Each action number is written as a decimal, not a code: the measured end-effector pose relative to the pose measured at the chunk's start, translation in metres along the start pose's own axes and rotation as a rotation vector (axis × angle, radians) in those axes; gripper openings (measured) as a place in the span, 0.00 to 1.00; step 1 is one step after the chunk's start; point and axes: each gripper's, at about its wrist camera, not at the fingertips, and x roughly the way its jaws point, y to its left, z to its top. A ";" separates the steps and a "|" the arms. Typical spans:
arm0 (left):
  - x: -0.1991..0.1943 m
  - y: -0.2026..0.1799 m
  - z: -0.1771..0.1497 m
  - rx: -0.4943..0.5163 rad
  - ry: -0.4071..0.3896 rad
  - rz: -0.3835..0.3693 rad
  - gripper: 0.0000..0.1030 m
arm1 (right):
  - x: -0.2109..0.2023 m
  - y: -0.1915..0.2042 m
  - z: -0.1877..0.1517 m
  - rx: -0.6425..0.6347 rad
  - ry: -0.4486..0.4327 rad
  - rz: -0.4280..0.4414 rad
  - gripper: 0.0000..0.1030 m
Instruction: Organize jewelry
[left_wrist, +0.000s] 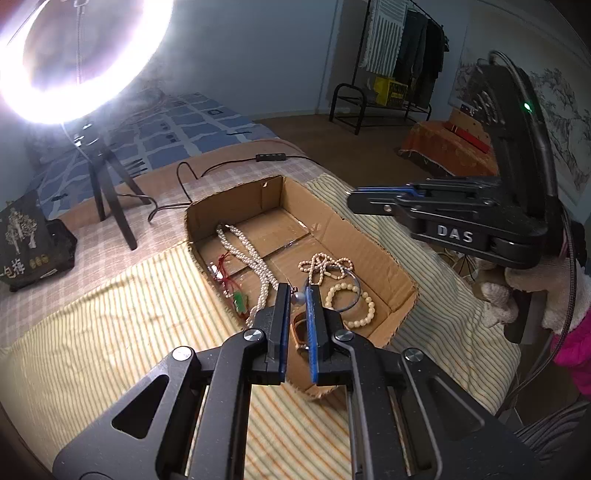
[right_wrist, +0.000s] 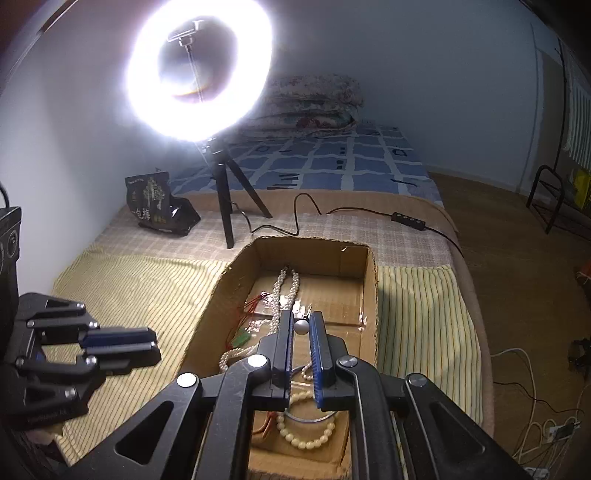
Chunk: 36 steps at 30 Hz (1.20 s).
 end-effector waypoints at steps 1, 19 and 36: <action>0.003 -0.001 0.001 0.000 0.001 0.000 0.06 | 0.002 -0.001 0.001 0.001 0.002 0.001 0.06; 0.027 0.001 0.011 -0.030 0.003 0.036 0.06 | 0.024 -0.008 0.000 0.034 0.015 0.015 0.21; 0.016 0.001 0.014 -0.025 -0.039 0.092 0.72 | 0.011 -0.006 0.007 0.066 -0.055 -0.067 0.90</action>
